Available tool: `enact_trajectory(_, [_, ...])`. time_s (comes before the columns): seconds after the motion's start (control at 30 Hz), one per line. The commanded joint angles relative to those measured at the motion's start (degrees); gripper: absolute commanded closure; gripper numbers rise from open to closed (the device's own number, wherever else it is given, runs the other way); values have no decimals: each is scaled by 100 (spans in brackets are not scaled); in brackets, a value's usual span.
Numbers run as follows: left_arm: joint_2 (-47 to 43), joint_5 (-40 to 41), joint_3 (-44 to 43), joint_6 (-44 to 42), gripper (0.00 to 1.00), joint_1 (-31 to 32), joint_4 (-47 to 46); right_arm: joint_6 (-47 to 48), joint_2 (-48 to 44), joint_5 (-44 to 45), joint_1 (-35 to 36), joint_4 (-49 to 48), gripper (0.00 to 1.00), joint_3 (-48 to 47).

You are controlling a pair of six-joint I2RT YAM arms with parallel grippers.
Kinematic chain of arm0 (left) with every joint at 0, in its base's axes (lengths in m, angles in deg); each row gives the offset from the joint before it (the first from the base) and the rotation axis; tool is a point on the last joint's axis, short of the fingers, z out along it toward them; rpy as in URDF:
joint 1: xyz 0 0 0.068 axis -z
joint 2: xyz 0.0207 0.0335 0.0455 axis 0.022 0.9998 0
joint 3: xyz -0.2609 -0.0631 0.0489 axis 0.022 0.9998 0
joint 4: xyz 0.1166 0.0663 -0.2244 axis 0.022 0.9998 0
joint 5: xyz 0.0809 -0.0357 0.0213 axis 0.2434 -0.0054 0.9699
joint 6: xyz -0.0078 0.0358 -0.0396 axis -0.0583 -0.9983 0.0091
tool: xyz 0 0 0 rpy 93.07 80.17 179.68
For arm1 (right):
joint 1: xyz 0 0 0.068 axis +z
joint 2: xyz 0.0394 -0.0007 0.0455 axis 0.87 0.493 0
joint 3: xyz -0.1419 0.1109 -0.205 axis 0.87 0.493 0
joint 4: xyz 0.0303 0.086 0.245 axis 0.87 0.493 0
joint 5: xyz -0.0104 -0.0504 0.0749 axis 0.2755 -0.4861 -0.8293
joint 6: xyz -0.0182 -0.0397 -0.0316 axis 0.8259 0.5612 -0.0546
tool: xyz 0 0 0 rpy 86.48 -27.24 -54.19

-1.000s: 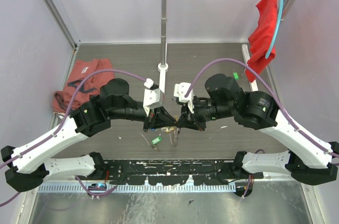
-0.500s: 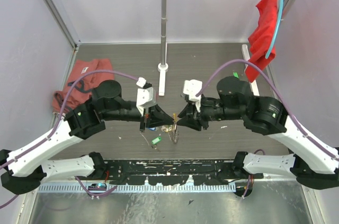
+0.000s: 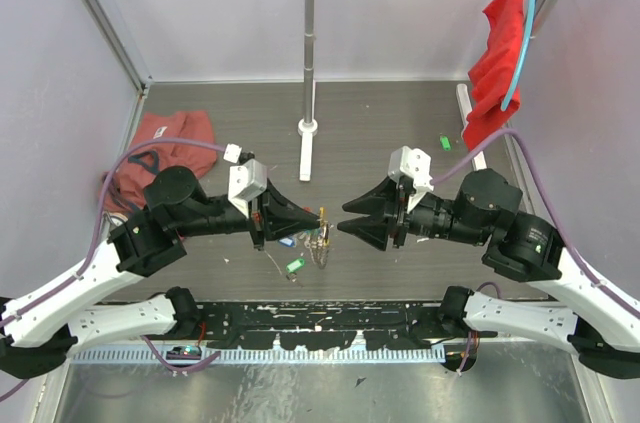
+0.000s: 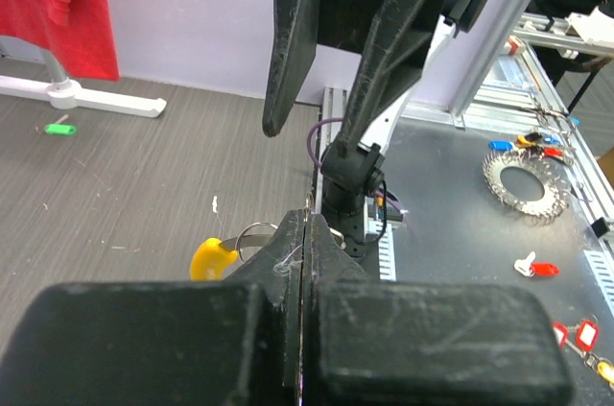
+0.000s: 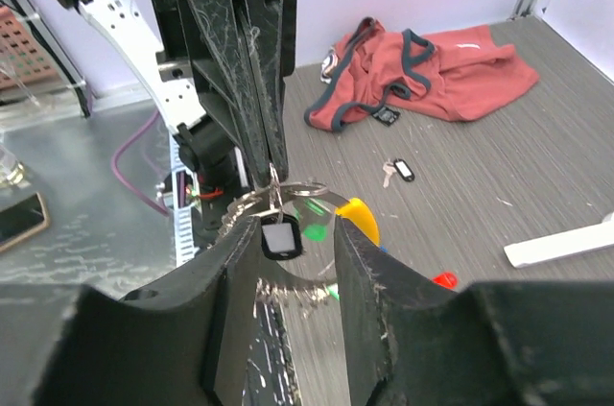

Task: Put the keys on the keyring

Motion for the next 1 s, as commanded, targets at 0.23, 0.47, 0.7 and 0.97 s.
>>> enact_trajectory(0.23, [-81,114,47,129,100,-7,-632,-787,-1,44,27,-1139,57,250])
enact_trajectory(0.47, [-88,86,39,138,100,-4,-657,-876,21,-11,24,-1114,69,278])
enact_trajectory(0.7, [-103,82,22,131,100,-7,-644,-887,124,-200,25,-1078,74,251])
enact_trajectory(0.97, [-111,90,21,127,100,-2,-635,-867,183,-306,24,-1022,81,238])
